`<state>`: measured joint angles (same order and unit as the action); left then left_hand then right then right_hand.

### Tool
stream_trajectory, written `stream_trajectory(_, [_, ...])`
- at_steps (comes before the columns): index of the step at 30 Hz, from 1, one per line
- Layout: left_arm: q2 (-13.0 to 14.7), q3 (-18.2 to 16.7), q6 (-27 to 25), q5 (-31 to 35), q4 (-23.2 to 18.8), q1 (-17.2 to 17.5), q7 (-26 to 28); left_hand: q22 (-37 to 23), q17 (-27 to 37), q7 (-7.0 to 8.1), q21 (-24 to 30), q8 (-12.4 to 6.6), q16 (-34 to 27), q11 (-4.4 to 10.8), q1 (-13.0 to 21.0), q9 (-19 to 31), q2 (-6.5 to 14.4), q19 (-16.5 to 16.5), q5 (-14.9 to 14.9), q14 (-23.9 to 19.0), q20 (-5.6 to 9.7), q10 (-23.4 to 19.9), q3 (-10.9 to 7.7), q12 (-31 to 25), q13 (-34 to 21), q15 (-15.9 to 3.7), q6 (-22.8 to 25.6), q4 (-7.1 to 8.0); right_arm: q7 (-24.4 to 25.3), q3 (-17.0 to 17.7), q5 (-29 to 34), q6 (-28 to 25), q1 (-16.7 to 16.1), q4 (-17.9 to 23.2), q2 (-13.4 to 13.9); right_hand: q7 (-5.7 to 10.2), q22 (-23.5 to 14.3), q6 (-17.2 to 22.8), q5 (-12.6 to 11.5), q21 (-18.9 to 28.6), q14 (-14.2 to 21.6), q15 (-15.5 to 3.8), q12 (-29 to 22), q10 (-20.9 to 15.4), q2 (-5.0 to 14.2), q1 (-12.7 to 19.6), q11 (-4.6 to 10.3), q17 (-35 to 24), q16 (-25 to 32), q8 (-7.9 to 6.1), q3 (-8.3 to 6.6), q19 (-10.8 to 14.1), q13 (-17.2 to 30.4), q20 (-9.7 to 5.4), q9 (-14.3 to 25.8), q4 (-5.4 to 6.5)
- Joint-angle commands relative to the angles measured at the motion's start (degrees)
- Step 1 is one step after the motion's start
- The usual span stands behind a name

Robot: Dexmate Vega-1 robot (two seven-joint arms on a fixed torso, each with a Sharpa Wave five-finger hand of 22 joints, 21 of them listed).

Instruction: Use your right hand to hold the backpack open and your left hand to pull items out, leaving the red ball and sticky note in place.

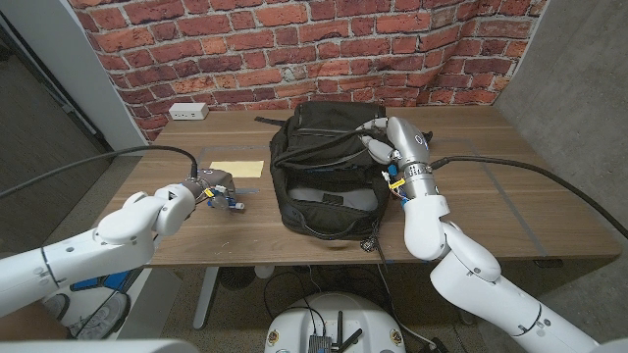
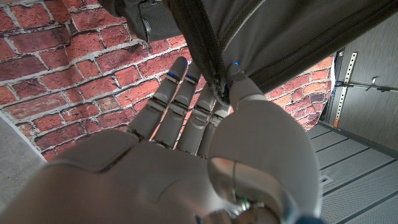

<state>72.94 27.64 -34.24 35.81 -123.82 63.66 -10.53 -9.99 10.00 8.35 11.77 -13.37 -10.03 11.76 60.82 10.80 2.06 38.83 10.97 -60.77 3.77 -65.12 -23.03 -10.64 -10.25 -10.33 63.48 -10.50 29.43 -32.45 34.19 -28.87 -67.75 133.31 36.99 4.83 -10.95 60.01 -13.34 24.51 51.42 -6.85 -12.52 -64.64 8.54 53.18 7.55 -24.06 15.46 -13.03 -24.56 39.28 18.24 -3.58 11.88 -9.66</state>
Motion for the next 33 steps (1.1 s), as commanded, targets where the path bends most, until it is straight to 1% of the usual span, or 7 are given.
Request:
stream_trajectory(1, [-1.33,2.25,-2.37,3.53,-0.04,-0.71,-0.68,-0.09,0.06,0.42,-0.27,-0.01,-0.44,0.06,-0.29,0.27,1.14,0.34,0.38,-0.09,7.76,-0.18,-1.06,-0.14,-0.48,-3.55,-0.08,0.68,0.18,0.43,0.38,1.12,-0.47,-0.62,-0.59,0.17,-0.12,0.60,-0.29,0.18,-0.44,-6.52,-0.50,-0.10,0.42,0.25,-0.02,-0.16,-0.08,-0.37,-0.18,-0.34,0.06,-8.21,0.19,0.12])
stream_trajectory(5, [-1.68,2.60,-2.86,4.16,-0.01,-0.76,-1.00,-0.09,0.00,0.52,-0.27,0.07,-0.29,0.06,-0.35,0.29,0.85,0.34,0.39,0.26,7.78,0.16,-1.03,-0.02,-0.47,-3.51,-0.29,0.62,0.10,0.61,0.31,1.33,-0.53,-0.73,-0.74,0.18,-0.12,0.60,-0.29,0.21,-0.45,-6.46,-0.54,-0.18,0.36,0.20,0.02,-0.18,-0.12,-0.38,-0.15,-0.36,0.10,-8.21,0.19,0.15])
stream_trajectory(6, [-1.74,2.75,-2.93,4.42,0.02,-0.84,-1.15,-0.10,0.01,0.64,-0.27,0.18,-0.27,0.19,-0.23,0.31,0.77,0.35,0.45,0.38,7.78,1.04,-1.13,0.28,-0.41,-3.51,-0.57,0.56,-0.03,0.58,0.40,1.47,-0.46,-0.77,-0.60,0.14,-0.12,0.54,-0.29,0.22,-0.49,-6.50,-0.51,-0.13,0.35,0.22,-0.01,-0.18,-0.14,-0.36,-0.16,-0.37,0.10,-8.21,0.19,0.12])
stream_trajectory(18, [-2.14,3.03,-3.69,5.80,0.33,-0.84,-1.22,-0.05,-0.09,1.08,-0.51,1.08,0.02,0.12,-0.99,0.38,-0.50,-0.26,0.45,2.33,7.84,3.83,-0.89,0.46,-0.38,-3.48,-3.37,0.71,-0.56,0.50,0.67,1.86,-0.13,-1.10,-0.95,0.13,-0.13,0.58,-0.35,0.31,-0.51,-6.48,-0.43,-0.14,0.43,0.26,-0.08,-0.24,-0.24,-0.40,-0.23,-0.44,0.06,-8.22,0.18,0.14])
stream_trajectory(27, [-2.29,2.76,-2.90,5.81,0.95,-0.83,-0.32,-0.03,-0.08,1.48,-0.57,1.79,-0.01,0.11,-1.80,0.36,-1.64,-0.71,0.47,4.80,7.83,8.00,-0.55,0.64,-0.31,-3.38,-6.34,0.89,-1.30,0.05,1.59,1.50,0.46,-1.20,-1.00,0.17,-0.14,0.59,-0.37,0.39,-0.44,-6.46,-0.39,-0.03,0.42,0.18,0.00,-0.31,-0.24,-0.43,-0.21,-0.46,0.13,-8.21,0.18,0.19])
stream_trajectory(30, [-2.31,2.69,-2.65,5.93,1.04,-0.85,-0.07,-0.02,-0.10,1.54,-0.59,1.92,-0.01,0.13,-2.07,0.32,-2.02,-0.85,0.49,5.44,7.88,8.67,-0.42,0.49,-0.32,-3.39,-7.11,0.91,-1.41,0.04,1.68,1.45,0.56,-1.24,-1.10,0.15,-0.14,0.58,-0.38,0.41,-0.46,-6.48,-0.44,-0.15,0.41,0.19,-0.06,-0.31,-0.27,-0.43,-0.22,-0.47,0.14,-8.21,0.18,0.17])
stream_trajectory(33, [-2.39,2.81,-2.73,6.47,1.15,-0.94,-0.04,-0.02,-0.21,1.62,-0.62,2.09,0.27,0.16,-2.45,0.23,-2.92,-1.08,0.47,7.42,7.95,10.47,-0.12,0.57,-0.29,-3.34,-8.29,0.87,-1.52,0.07,1.72,1.55,0.68,-1.32,-1.10,0.12,-0.14,0.57,-0.39,0.43,-0.41,-6.51,-0.44,-0.17,0.43,0.19,0.02,-0.35,-0.26,-0.43,-0.22,-0.49,0.17,-8.21,0.18,0.18])
